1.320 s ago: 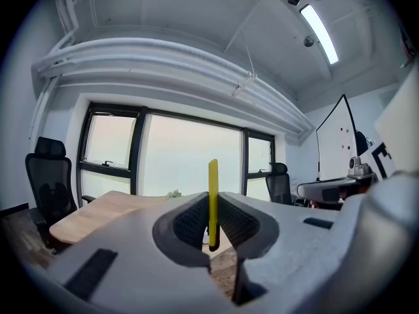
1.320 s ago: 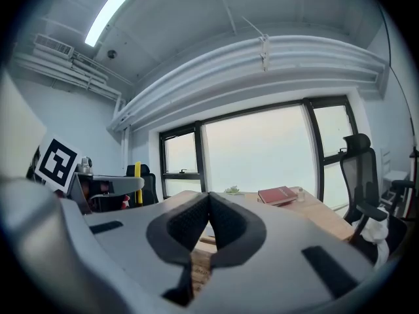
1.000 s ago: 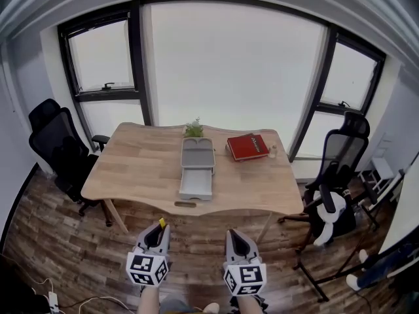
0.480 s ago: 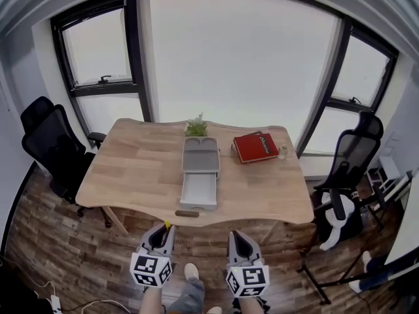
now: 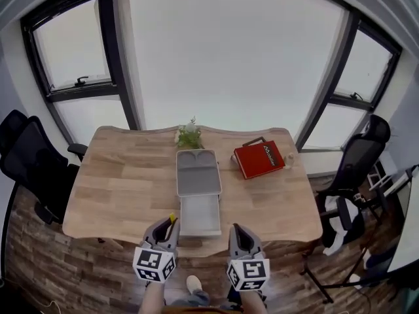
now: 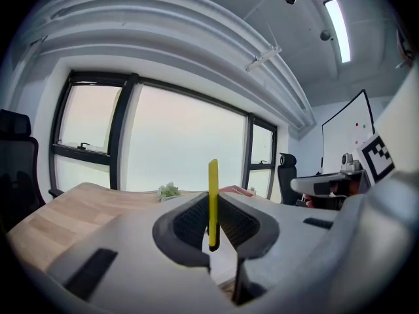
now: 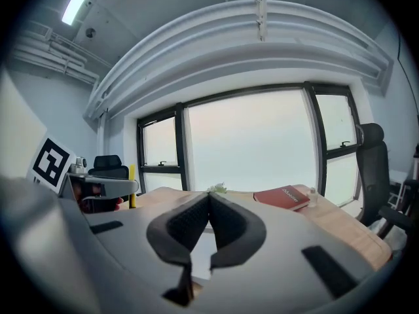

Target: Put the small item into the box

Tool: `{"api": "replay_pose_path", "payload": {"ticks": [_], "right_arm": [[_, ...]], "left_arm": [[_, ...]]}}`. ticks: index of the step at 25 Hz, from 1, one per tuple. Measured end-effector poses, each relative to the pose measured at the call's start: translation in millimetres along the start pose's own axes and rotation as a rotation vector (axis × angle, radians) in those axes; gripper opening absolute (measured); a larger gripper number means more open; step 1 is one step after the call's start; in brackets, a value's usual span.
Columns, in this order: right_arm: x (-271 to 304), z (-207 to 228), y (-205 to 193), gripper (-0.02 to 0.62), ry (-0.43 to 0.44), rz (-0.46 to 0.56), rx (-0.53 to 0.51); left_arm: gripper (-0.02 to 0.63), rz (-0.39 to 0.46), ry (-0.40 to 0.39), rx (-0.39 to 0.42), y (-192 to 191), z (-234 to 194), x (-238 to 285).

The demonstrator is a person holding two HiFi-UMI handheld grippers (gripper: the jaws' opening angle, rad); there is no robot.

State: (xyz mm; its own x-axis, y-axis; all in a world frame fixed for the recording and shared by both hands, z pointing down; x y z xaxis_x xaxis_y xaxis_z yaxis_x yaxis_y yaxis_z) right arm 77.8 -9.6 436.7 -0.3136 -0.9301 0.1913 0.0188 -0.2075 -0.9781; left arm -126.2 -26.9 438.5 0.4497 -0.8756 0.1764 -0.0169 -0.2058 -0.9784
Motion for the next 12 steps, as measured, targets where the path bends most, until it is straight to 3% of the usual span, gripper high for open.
{"api": "replay_pose_path", "payload": {"ticks": [12], "right_arm": [[54,5,16,0.003,-0.044,-0.01,-0.021]], "left_arm": [[0.04,-0.015,-0.071,-0.016,10,-32,63]]}}
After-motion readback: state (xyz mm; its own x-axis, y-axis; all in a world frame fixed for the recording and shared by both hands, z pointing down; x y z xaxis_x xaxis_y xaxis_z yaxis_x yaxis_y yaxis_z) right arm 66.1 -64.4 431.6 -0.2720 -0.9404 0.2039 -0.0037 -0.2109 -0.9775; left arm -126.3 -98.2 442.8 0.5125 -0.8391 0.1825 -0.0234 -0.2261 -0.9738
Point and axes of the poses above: the fingertips, and each gripper's own axes: x forward along the fingers, z to its right, y out of its top, the point moved 4 cm from there along -x, backward along the fingers, and after that the axes turned 1 degree about -y, right-handed, at the moved point
